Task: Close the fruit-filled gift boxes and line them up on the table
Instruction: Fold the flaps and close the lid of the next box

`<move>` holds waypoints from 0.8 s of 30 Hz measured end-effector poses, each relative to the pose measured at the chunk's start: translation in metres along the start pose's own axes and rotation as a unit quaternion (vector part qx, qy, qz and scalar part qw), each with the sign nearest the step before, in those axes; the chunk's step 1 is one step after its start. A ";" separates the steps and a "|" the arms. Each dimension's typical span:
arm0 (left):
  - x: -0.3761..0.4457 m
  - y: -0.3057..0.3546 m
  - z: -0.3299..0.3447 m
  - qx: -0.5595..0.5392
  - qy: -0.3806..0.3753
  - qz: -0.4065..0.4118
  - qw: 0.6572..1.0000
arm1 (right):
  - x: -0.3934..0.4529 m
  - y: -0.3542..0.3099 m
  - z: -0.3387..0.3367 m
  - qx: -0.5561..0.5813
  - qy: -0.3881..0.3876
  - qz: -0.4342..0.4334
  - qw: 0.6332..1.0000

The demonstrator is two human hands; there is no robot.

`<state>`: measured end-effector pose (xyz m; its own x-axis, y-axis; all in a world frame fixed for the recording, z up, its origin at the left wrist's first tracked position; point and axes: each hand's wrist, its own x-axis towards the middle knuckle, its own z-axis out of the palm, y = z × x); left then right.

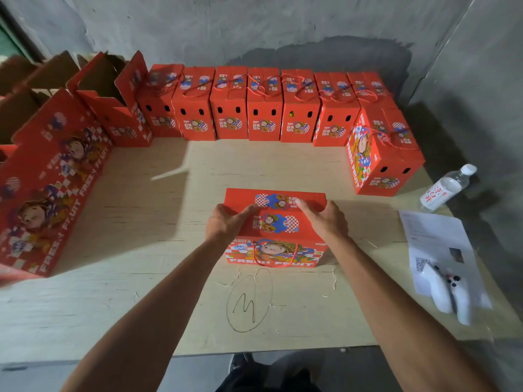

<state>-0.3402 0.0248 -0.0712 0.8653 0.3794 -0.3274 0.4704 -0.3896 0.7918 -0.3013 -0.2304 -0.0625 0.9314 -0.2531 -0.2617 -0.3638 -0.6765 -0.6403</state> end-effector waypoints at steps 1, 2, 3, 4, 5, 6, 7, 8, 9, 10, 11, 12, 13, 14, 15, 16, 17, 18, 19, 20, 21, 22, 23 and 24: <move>0.002 -0.003 0.001 -0.008 0.007 0.005 1.000 | 0.001 0.001 -0.001 0.002 -0.001 0.000 1.000; 0.002 -0.005 0.003 -0.018 0.013 0.009 1.000 | 0.003 0.001 -0.001 -0.001 -0.002 0.001 1.000; 0.001 -0.006 0.005 -0.026 0.017 0.010 0.999 | 0.005 0.000 -0.001 -0.005 -0.001 0.002 1.000; 0.001 -0.006 0.006 -0.027 0.022 0.012 0.999 | 0.007 0.000 -0.001 -0.011 0.000 0.004 1.000; 0.001 -0.007 0.006 -0.019 0.029 0.011 0.999 | 0.007 0.001 -0.001 -0.016 0.004 0.006 1.000; 0.001 -0.006 0.006 -0.013 0.033 0.009 0.999 | 0.008 0.001 0.000 -0.020 0.009 0.008 1.000; 0.002 -0.006 0.006 -0.007 0.038 0.007 0.999 | 0.008 0.001 0.001 -0.022 0.014 0.010 1.000; 0.001 -0.007 0.007 -0.003 0.041 0.004 0.999 | 0.007 0.001 0.002 -0.023 0.018 0.009 1.000; 0.002 -0.008 0.007 0.001 0.042 0.003 0.999 | 0.008 0.001 0.003 -0.025 0.021 0.005 0.999; 0.002 -0.008 0.008 0.003 0.043 0.002 0.999 | 0.009 0.001 0.004 -0.028 0.021 0.000 0.999; 0.001 -0.008 0.008 0.005 0.043 0.001 0.999 | 0.010 0.001 0.003 -0.031 0.017 -0.004 0.999; 0.001 -0.008 0.008 0.002 0.043 0.000 0.999 | 0.011 0.001 0.002 -0.035 0.010 -0.006 0.999; 0.001 -0.007 0.008 -0.001 0.041 -0.002 0.999 | 0.012 0.002 0.001 -0.040 0.003 -0.008 0.999; 0.000 -0.006 0.007 -0.003 0.040 -0.004 0.999 | 0.013 0.003 0.000 -0.042 -0.001 -0.011 0.999; -0.001 -0.006 0.006 -0.003 0.037 -0.006 0.999 | 0.013 0.006 -0.001 -0.037 -0.003 -0.015 0.999; -0.002 -0.006 0.006 -0.005 0.033 -0.006 0.999 | 0.010 0.011 -0.001 -0.023 -0.001 -0.017 1.000; -0.003 -0.007 0.005 -0.011 0.030 -0.007 0.999 | 0.007 0.018 -0.001 0.004 0.000 -0.019 1.000; -0.003 -0.007 0.005 -0.019 0.028 -0.007 0.999 | 0.004 0.025 0.000 0.047 -0.001 -0.019 0.999; -0.004 -0.007 0.005 -0.023 0.031 -0.007 0.999 | 0.000 0.032 0.001 0.108 -0.006 -0.003 0.994; -0.004 -0.007 0.005 -0.026 0.034 -0.007 0.999 | -0.004 0.037 0.002 0.173 -0.018 0.028 0.984; -0.004 -0.006 0.005 -0.028 0.034 -0.006 0.999 | -0.007 0.040 0.003 0.226 -0.030 0.065 0.971; -0.004 -0.006 0.006 -0.031 0.033 -0.004 0.999 | -0.009 0.042 0.005 0.264 -0.039 0.095 0.959; -0.005 -0.006 0.006 -0.034 0.031 -0.004 0.999 | -0.010 0.042 0.006 0.283 -0.044 0.114 0.951; -0.006 -0.006 0.007 -0.034 0.032 -0.004 0.999 | -0.009 0.041 0.007 0.291 -0.045 0.117 0.949</move>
<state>-0.3465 0.0190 -0.0775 0.8473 0.4366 -0.3023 0.4630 -0.3284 0.8233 -0.3249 -0.2510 -0.0911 0.8287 -0.2709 -0.4898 -0.5315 -0.1064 -0.8403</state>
